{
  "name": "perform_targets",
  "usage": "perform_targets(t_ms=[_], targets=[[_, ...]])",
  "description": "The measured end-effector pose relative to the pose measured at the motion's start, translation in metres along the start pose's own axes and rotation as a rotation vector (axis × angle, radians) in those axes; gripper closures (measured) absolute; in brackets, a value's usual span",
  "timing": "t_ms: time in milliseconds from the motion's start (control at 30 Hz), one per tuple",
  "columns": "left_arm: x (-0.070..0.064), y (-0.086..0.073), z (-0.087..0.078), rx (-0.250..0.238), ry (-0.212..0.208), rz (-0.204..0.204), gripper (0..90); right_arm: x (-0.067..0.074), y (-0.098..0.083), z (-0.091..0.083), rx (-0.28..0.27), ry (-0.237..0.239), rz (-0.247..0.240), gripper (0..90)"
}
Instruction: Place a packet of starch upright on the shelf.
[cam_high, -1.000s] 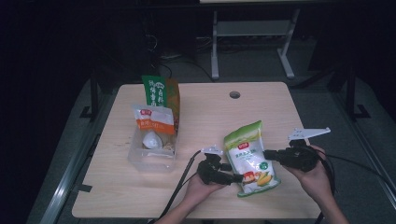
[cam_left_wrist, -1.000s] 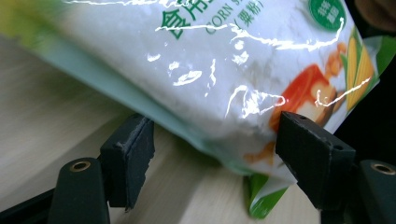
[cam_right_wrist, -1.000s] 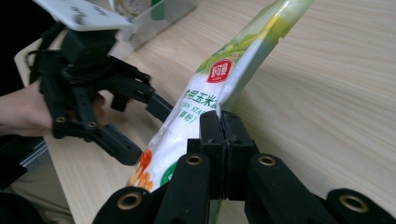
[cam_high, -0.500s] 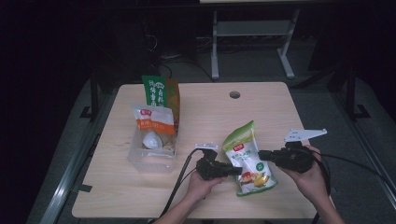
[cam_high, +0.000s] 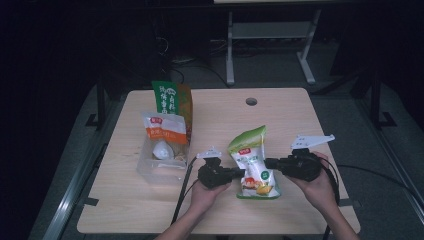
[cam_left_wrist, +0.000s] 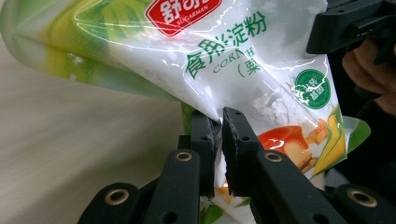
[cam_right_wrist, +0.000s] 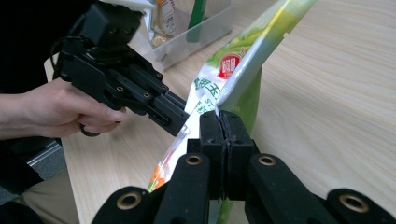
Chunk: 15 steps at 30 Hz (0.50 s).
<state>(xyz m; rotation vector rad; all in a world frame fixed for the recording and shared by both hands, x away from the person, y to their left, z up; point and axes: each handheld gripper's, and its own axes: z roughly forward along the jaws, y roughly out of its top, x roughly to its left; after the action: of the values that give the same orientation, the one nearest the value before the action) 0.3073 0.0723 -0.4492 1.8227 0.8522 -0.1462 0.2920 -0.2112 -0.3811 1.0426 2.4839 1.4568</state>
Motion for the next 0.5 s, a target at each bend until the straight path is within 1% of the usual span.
perform_targets(t_ms=[100, 200, 300, 333, 500], targets=[[-0.001, 0.001, -0.006, -0.005, 0.043, 0.04, 84.2, -0.002, 0.0, 0.006, 0.008, 0.006, 0.014, 88.0], [-0.003, -0.001, -0.01, -0.008, 0.073, 0.063, 85.5, -0.006, -0.002, 0.013, 0.011, 0.008, 0.03, 87.7], [-0.005, -0.002, -0.012, -0.004, 0.085, 0.081, 85.5, -0.01, -0.005, 0.018, 0.017, 0.025, 0.055, 87.8], [-0.005, -0.003, -0.013, 0.0, 0.089, 0.091, 85.6, -0.011, -0.006, 0.02, 0.018, 0.026, 0.055, 87.7], [-0.009, -0.006, -0.013, 0.004, 0.104, 0.128, 86.0, -0.018, -0.015, 0.027, 0.052, 0.034, 0.096, 87.2]])
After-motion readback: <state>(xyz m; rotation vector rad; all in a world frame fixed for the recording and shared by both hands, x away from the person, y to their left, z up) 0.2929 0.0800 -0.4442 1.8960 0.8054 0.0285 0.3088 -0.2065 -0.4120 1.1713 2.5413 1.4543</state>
